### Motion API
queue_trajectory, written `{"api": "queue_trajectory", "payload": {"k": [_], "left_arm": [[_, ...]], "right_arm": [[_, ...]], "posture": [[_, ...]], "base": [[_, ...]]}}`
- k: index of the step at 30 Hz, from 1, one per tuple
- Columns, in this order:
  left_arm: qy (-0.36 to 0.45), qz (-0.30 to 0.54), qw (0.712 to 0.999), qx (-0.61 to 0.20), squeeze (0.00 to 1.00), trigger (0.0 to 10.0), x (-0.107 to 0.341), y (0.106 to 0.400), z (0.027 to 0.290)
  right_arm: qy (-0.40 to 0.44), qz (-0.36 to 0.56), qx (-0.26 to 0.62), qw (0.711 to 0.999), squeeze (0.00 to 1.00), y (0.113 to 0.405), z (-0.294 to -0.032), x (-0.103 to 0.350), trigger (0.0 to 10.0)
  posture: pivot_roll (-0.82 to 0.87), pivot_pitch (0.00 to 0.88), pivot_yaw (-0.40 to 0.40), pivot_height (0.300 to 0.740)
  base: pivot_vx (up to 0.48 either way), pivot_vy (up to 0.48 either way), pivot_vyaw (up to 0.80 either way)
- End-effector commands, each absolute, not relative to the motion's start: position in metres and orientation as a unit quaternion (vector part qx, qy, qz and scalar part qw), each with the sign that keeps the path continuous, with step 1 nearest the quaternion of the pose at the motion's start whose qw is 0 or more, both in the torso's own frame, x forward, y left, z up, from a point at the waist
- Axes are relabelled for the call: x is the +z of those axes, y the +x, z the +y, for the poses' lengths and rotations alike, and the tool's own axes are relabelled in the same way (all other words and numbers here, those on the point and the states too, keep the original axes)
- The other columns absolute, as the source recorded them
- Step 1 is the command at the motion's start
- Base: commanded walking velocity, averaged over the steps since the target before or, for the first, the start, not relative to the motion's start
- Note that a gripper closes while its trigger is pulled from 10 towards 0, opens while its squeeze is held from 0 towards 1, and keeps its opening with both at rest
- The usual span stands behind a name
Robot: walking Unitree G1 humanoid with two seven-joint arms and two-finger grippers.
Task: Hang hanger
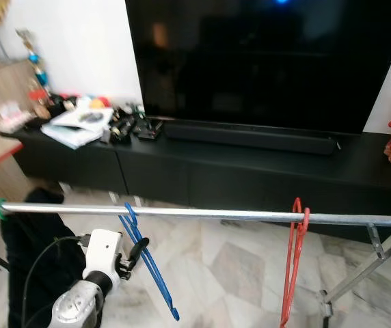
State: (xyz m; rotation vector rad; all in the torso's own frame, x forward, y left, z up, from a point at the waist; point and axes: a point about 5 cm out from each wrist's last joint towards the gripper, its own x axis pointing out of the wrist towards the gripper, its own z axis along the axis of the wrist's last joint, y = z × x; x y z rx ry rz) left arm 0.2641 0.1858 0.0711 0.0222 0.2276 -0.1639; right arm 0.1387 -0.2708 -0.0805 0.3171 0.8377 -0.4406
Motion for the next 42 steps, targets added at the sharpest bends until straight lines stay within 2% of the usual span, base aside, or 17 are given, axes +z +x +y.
{"api": "queue_trajectory", "payload": {"k": [1,6,9,13,16,29,30,31,32,33,42], "left_arm": [[0.011,0.126,0.99,-0.063,0.0,10.0,0.077,0.276,0.183],[-0.012,0.169,0.982,-0.08,0.0,10.0,0.082,0.292,0.16],[0.003,0.197,0.977,-0.085,0.0,10.0,0.08,0.293,0.153],[0.004,0.239,0.97,-0.038,0.0,10.0,0.077,0.296,0.154],[-0.013,0.251,0.968,-0.016,0.0,10.0,0.08,0.298,0.154],[-0.003,0.255,0.967,0.014,0.0,10.0,0.083,0.297,0.158],[-0.007,0.25,0.968,0.012,0.0,9.0,0.083,0.299,0.158],[-0.007,0.249,0.968,0.012,0.0,1.3,0.083,0.299,0.158],[-0.007,0.251,0.968,0.011,0.0,1.3,0.082,0.299,0.158],[-0.006,0.252,0.968,0.009,0.0,0.0,0.081,0.299,0.157],[-0.016,0.239,0.97,-0.037,0.0,0.0,0.082,0.301,0.147]], "right_arm": [[0.156,0.402,-0.212,0.877,0.0,0.137,-0.272,-0.081,10.0],[0.158,0.397,-0.203,0.881,0.0,0.145,-0.264,-0.08,10.0],[0.159,0.396,-0.198,0.882,0.0,0.149,-0.258,-0.081,10.0],[0.164,0.391,-0.185,0.886,0.0,0.161,-0.237,-0.082,10.0],[0.163,0.39,-0.181,0.888,0.0,0.163,-0.23,-0.083,10.0],[0.158,0.375,-0.174,0.897,0.0,0.168,-0.231,-0.08,10.0],[0.157,0.373,-0.173,0.898,0.0,0.169,-0.231,-0.079,10.0],[0.157,0.373,-0.173,0.898,0.0,0.169,-0.231,-0.079,10.0],[0.156,0.373,-0.172,0.898,0.0,0.17,-0.231,-0.079,10.0],[0.156,0.372,-0.172,0.899,0.0,0.17,-0.231,-0.078,10.0],[0.154,0.38,-0.174,0.895,0.0,0.164,-0.235,-0.08,10.0]], "posture": [[0.0,0.0,0.035,0.74],[-0.01,0.0,0.035,0.74],[-0.02,0.0,0.04,0.74],[-0.03,0.0,0.04,0.74],[-0.03,0.0,0.039,0.74],[-0.02,0.0,0.031,0.74],[-0.02,0.0,0.031,0.74],[-0.02,0.0,0.031,0.74],[-0.02,0.0,0.029,0.74],[-0.02,0.0,0.029,0.74],[-0.03,0.0,0.024,0.74]], "base": [[0.0,0.0,0.0],[0.0,0.0,0.0],[0.0,0.0,0.0],[0.0,0.0,0.0],[0.0,0.0,0.0],[0.0,0.0,0.0],[0.0,0.0,0.0],[0.0,0.0,0.0],[0.0,0.0,0.0],[0.0,0.0,0.0],[0.0,0.0,0.0]]}}
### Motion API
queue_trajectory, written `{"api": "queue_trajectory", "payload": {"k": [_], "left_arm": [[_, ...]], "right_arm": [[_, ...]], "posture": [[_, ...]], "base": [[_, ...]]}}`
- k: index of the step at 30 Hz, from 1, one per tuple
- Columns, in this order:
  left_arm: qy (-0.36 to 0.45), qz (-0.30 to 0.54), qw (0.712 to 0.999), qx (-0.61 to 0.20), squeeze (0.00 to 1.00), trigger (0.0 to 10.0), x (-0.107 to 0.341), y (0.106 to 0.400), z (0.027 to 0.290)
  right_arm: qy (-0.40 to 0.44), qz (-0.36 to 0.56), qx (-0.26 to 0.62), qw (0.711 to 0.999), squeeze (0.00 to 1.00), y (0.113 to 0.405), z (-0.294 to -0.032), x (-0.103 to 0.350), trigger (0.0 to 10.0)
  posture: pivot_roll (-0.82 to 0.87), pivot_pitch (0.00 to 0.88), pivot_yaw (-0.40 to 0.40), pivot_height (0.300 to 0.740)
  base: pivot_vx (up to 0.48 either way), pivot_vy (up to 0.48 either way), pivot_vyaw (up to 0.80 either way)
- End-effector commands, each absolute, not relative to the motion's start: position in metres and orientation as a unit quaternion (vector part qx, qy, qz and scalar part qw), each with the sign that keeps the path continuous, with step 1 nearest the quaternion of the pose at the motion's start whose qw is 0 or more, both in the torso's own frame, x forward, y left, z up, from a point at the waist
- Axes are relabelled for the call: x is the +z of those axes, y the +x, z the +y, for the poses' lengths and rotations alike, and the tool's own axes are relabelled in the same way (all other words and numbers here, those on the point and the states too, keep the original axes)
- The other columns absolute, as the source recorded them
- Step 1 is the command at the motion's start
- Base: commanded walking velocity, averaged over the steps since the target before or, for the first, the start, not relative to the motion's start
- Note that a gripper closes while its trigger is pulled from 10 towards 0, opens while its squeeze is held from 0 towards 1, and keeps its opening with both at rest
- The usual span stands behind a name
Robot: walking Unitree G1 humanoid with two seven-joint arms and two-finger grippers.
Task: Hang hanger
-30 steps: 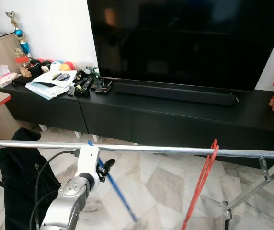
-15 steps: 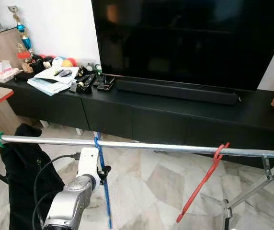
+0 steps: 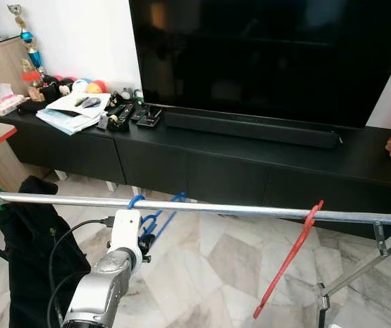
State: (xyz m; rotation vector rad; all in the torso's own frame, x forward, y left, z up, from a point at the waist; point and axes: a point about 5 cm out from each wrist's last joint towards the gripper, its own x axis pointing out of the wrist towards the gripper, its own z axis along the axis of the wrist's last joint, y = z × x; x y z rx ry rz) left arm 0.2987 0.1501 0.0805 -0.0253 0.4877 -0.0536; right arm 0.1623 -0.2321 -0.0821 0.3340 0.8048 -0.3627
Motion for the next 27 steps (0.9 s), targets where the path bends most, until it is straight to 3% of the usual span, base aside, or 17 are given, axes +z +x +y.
{"api": "queue_trajectory", "payload": {"k": [1,27], "left_arm": [[-0.018,0.24,0.97,-0.039,0.0,0.0,0.08,0.301,0.146],[-0.01,0.26,0.964,-0.053,0.0,0.0,0.069,0.296,0.142]], "right_arm": [[0.154,0.381,-0.174,0.895,0.0,0.163,-0.236,-0.081,10.0],[0.153,0.401,-0.183,0.885,0.0,0.152,-0.251,-0.082,10.0]], "posture": [[-0.03,0.0,0.023,0.74],[-0.03,0.0,0.021,0.74]], "base": [[0.0,0.0,0.0],[0.0,0.0,0.0]]}}
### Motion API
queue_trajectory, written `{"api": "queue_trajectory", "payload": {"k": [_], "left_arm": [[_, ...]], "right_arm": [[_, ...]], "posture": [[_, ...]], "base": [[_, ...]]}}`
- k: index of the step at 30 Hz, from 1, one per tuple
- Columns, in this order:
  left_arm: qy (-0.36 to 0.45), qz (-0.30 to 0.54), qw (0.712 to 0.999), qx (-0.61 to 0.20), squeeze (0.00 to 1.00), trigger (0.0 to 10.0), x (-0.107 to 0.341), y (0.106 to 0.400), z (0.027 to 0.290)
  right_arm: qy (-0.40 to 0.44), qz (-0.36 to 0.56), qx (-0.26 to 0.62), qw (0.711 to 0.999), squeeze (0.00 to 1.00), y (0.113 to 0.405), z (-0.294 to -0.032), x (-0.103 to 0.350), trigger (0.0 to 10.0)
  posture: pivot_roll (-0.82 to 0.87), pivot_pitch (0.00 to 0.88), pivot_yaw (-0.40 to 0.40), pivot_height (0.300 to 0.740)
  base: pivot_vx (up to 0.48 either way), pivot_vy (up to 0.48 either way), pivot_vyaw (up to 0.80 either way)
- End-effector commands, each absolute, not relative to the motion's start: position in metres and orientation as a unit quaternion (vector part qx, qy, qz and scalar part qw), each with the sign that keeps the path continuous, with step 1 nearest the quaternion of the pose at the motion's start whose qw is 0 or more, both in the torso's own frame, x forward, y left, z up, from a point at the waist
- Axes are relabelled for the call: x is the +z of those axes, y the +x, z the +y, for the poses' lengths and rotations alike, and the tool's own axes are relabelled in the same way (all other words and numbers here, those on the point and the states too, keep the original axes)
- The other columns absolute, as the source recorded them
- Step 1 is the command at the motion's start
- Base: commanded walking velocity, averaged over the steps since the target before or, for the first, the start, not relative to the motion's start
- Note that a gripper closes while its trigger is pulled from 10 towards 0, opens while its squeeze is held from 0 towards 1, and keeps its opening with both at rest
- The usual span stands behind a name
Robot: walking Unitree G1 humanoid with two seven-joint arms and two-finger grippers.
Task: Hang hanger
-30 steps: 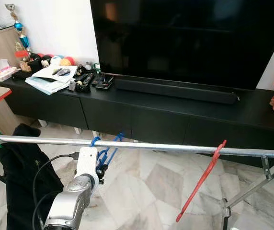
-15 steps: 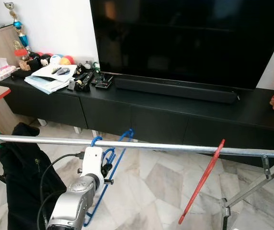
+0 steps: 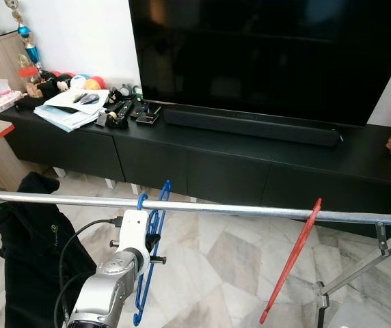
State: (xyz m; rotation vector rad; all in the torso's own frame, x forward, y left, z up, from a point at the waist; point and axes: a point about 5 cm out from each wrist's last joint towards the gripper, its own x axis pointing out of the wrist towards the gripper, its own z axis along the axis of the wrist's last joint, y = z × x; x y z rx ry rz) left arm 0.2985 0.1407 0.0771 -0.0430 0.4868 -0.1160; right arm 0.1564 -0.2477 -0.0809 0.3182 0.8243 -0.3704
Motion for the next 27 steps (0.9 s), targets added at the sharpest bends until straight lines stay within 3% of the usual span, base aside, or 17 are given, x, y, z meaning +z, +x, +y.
{"api": "queue_trajectory", "payload": {"k": [1,6,11,14,24,26,27], "left_arm": [[-0.011,0.261,0.964,-0.054,0.0,0.0,0.068,0.296,0.142],[0.007,0.251,0.966,-0.054,0.0,0.0,0.068,0.295,0.145],[0.053,0.135,0.987,-0.068,0.0,0.0,0.09,0.29,0.156],[0.071,0.128,0.988,-0.051,0.0,0.0,0.089,0.28,0.171],[0.093,0.116,0.986,-0.07,0.0,0.0,0.081,0.244,0.185],[0.093,0.123,0.986,-0.064,0.0,0.2,0.077,0.239,0.189],[0.094,0.125,0.986,-0.06,0.0,1.1,0.075,0.236,0.191]], "right_arm": [[0.154,0.402,-0.184,0.884,0.0,0.152,-0.252,-0.082,10.0],[0.155,0.406,-0.187,0.881,0.0,0.148,-0.254,-0.083,10.0],[0.154,0.407,-0.189,0.88,0.0,0.144,-0.257,-0.083,10.0],[0.153,0.408,-0.192,0.879,0.0,0.143,-0.26,-0.083,10.0],[0.151,0.413,-0.187,0.879,0.0,0.142,-0.257,-0.084,10.0],[0.151,0.413,-0.186,0.879,0.0,0.142,-0.256,-0.084,10.0],[0.151,0.413,-0.185,0.879,0.0,0.142,-0.256,-0.084,10.0]], "posture": [[-0.03,0.0,0.021,0.74],[-0.03,0.0,0.021,0.74],[-0.03,0.0,0.019,0.74],[-0.02,0.0,0.014,0.74],[-0.01,0.0,0.006,0.74],[0.0,0.0,0.005,0.74],[0.0,0.0,0.004,0.74]], "base": [[0.0,0.0,0.0],[0.0,0.0,0.0],[0.0,0.0,0.0],[0.0,0.0,0.0],[0.0,0.0,0.0],[0.0,0.0,0.0],[0.0,0.0,0.0]]}}
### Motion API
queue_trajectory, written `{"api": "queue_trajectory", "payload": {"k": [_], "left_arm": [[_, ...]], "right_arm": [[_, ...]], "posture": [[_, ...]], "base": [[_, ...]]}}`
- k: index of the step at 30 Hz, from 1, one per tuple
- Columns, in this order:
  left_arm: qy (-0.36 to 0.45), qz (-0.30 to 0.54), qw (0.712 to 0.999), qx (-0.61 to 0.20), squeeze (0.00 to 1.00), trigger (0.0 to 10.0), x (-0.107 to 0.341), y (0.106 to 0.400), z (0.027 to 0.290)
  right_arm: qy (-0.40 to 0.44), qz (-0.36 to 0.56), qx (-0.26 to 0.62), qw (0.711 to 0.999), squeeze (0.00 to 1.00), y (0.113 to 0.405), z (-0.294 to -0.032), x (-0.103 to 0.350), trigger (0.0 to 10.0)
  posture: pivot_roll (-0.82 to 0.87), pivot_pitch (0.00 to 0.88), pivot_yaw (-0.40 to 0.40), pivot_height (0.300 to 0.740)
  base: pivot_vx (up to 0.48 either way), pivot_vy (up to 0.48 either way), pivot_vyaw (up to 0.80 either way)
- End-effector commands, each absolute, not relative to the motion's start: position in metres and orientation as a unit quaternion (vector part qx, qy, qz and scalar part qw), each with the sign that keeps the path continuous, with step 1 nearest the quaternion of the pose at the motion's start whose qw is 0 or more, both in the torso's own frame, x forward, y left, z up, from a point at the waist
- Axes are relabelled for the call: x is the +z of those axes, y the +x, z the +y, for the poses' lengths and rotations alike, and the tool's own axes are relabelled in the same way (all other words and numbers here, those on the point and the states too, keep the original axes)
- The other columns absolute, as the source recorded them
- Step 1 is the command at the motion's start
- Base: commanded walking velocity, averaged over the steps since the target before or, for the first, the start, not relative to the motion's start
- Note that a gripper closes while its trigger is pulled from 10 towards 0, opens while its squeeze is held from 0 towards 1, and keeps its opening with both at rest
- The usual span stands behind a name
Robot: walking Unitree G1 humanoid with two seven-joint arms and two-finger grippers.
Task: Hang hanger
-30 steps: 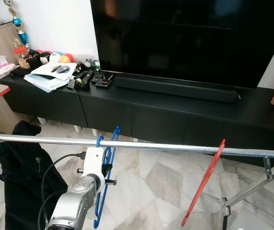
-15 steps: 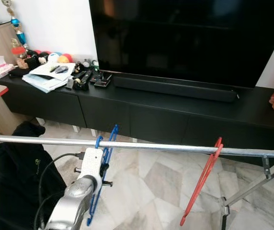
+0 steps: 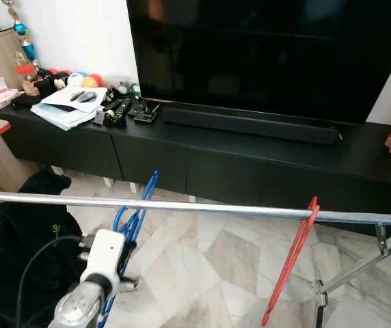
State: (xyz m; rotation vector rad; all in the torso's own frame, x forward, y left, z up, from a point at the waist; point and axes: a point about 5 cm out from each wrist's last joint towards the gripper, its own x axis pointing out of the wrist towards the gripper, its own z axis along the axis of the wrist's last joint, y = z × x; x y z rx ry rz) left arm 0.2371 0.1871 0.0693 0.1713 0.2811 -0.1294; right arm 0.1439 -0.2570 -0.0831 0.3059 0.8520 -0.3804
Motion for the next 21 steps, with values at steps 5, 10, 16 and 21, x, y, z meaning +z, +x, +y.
{"api": "queue_trajectory", "payload": {"k": [5,10,16,21], "left_arm": [[0.103,0.177,0.979,-0.001,0.0,10.0,0.05,0.216,0.218],[0.053,0.221,0.972,0.057,0.0,10.0,0.023,0.208,0.242],[-0.037,0.313,0.94,0.131,0.0,10.0,-0.029,0.186,0.262],[-0.087,0.388,0.894,0.208,0.0,10.0,-0.06,0.153,0.281]], "right_arm": [[0.147,0.413,-0.181,0.881,0.0,0.143,-0.257,-0.084,10.0],[0.148,0.408,-0.18,0.883,0.0,0.147,-0.257,-0.082,10.0],[0.147,0.407,-0.181,0.883,0.0,0.147,-0.257,-0.082,10.0],[0.147,0.403,-0.185,0.884,0.0,0.147,-0.258,-0.081,10.0]], "posture": [[0.01,0.0,0.001,0.74],[0.0,0.0,0.007,0.74],[-0.02,0.0,0.013,0.74],[-0.03,0.0,0.013,0.74]], "base": [[0.0,0.0,0.0],[0.0,0.0,0.0],[0.0,0.0,0.0],[0.0,0.0,0.0]]}}
